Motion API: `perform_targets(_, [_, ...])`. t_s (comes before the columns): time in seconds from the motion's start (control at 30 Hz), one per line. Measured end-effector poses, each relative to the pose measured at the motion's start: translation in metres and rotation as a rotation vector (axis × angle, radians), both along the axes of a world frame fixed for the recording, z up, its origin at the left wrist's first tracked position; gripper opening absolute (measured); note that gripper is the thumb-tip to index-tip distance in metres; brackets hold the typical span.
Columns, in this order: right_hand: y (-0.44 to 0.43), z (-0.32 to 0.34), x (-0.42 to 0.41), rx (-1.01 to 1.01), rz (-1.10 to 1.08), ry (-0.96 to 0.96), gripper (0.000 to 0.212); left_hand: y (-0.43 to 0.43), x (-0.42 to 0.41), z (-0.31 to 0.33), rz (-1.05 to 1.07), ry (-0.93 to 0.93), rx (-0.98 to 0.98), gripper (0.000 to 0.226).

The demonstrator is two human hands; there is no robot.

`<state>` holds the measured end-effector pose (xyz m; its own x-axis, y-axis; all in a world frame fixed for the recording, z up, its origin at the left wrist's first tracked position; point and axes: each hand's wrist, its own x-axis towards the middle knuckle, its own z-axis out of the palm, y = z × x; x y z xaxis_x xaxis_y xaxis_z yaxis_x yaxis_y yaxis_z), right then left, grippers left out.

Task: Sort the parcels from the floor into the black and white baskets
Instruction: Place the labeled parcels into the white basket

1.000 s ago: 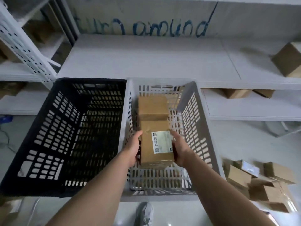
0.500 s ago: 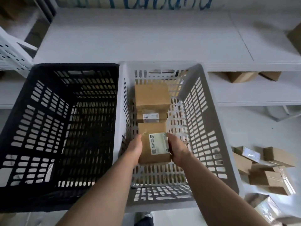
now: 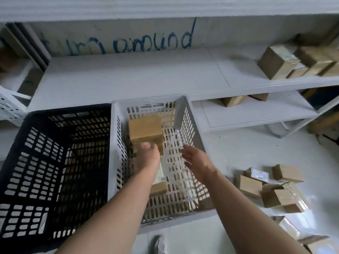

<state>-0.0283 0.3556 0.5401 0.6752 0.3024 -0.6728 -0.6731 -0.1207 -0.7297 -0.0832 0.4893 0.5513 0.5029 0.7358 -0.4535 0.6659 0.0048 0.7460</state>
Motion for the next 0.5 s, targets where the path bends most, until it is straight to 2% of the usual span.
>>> perform_targets(0.1, [-0.044,0.026,0.008,0.060,-0.137,-0.082,0.028,-0.040,0.020,0.028,-0.007,-0.143,-0.042,0.023])
perform_targets(0.3, [-0.179,0.056,0.015,0.124,-0.397,-0.110,0.021,-0.157,0.056,0.054,-0.155,-0.264,-0.139,0.016])
perform_targets(0.5, [-0.340,0.061,-0.005,0.081,-0.578,-0.130,0.021,-0.316,0.061,0.061,-0.378,-0.238,-0.365,0.023])
